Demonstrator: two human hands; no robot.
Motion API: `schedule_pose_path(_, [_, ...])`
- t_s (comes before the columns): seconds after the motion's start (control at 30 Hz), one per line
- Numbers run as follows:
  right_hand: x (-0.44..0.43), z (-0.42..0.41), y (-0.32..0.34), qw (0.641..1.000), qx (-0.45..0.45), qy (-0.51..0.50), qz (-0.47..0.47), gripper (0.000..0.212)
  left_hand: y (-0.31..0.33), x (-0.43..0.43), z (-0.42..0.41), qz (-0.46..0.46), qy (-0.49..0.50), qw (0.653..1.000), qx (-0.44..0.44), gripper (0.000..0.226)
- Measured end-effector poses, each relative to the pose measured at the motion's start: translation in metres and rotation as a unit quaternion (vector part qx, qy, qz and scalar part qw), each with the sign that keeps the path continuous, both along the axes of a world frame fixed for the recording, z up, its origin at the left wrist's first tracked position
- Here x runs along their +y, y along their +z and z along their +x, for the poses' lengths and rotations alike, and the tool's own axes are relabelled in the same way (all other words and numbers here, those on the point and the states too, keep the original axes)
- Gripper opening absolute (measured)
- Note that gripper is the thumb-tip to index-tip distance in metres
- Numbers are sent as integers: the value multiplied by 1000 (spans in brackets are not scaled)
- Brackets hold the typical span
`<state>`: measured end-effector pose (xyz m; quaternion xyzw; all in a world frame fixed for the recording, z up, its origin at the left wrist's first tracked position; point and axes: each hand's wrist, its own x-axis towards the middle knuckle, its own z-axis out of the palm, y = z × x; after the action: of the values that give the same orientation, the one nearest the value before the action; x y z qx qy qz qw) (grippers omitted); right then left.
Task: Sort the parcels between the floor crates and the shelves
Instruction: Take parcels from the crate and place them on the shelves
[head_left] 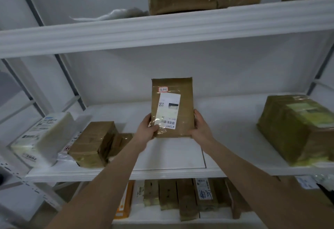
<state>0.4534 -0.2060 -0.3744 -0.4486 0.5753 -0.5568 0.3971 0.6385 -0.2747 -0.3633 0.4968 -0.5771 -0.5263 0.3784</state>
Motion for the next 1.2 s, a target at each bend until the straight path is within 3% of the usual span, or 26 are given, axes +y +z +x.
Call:
schedule_pose_path(0.17, [28,-58,17,995,84,-46,-19,65,12,32,-61,-16,-25,998,48,52])
schedule_pose_path(0.3, [49,-100,19,989,130,-65,38,63,12,49,-107,-15,-41,999,-19,48])
schedule_pose_path(0.5, [79,-169,3,954,250,-66,150,69,-1,79,-176,93,-108,988,-64,39])
schedule_pose_path(0.6, [87,-189,0,932,315,-50,170,60,-7,86,-198,117,-103,986,-52,33])
schedule_pose_path(0.67, [90,-192,-1,891,407,-37,196,62,-9,88,-210,105,-101,988,-57,34])
schedule_pose_path(0.77, [91,-181,-7,795,567,-34,214,68,-9,94,-228,94,-108,989,-43,34])
schedule_pose_path(0.9, [90,-172,-12,757,616,-42,212,70,-7,104,-241,108,-114,988,1,34])
schedule_pose_path(1.0, [91,-175,-8,743,631,-54,215,74,-11,106,-228,64,-96,991,-61,46])
schedule_pose_path(1.07, [88,-172,-3,745,630,-53,213,71,-16,105,-209,7,-88,984,-153,55])
schedule_pose_path(1.2, [72,-139,0,752,645,-43,129,60,-25,102,-155,-85,-88,934,-335,57])
